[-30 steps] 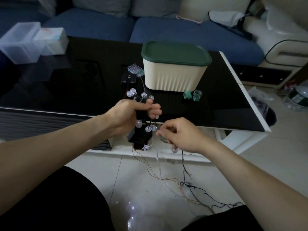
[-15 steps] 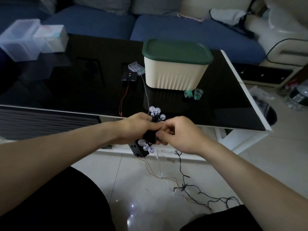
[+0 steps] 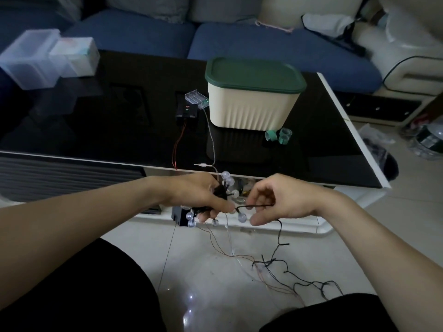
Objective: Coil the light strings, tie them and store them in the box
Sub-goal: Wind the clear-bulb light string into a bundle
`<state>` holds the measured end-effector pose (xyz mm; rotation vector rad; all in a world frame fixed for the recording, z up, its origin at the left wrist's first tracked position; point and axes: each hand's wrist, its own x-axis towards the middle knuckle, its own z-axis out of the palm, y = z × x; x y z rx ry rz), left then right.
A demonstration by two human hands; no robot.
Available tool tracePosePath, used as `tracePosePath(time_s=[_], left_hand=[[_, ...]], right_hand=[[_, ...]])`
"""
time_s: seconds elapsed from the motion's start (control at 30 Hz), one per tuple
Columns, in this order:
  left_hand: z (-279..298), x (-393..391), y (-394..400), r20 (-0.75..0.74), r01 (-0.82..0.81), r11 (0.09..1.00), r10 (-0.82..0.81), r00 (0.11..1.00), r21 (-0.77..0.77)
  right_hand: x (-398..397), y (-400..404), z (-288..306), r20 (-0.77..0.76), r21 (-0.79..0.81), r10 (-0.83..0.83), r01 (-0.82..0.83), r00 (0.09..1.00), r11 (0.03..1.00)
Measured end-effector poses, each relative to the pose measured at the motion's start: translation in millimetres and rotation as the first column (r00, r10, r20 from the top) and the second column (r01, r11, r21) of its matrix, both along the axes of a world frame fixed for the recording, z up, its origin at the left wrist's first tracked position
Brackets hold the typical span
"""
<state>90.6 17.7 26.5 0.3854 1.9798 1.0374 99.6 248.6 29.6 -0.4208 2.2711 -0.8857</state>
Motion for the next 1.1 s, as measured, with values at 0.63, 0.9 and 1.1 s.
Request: tracePosePath(time_s=[0.63, 0.9, 1.1], left_hand=[[-2, 0, 9, 0.228, -0.286, 0.892, 0.214, 0.950, 0.351], [9, -11, 2, 0.436, -0.581, 0.614, 0.389, 0.812, 0.535], [12, -13, -1, 0.417, -0.646, 0.527, 0.497, 0.761, 0.552]], right_hand=[[-2, -15, -13, -0.160, -0.274, -0.282, 0.232, 0.946, 0.933], [-3, -17, -18, -0.092, -0.152, -0.240, 0.225, 0.966, 0.962], [-5, -15, -23, -0.036, -0.171, -0.277, 0.268, 0.960, 0.948]])
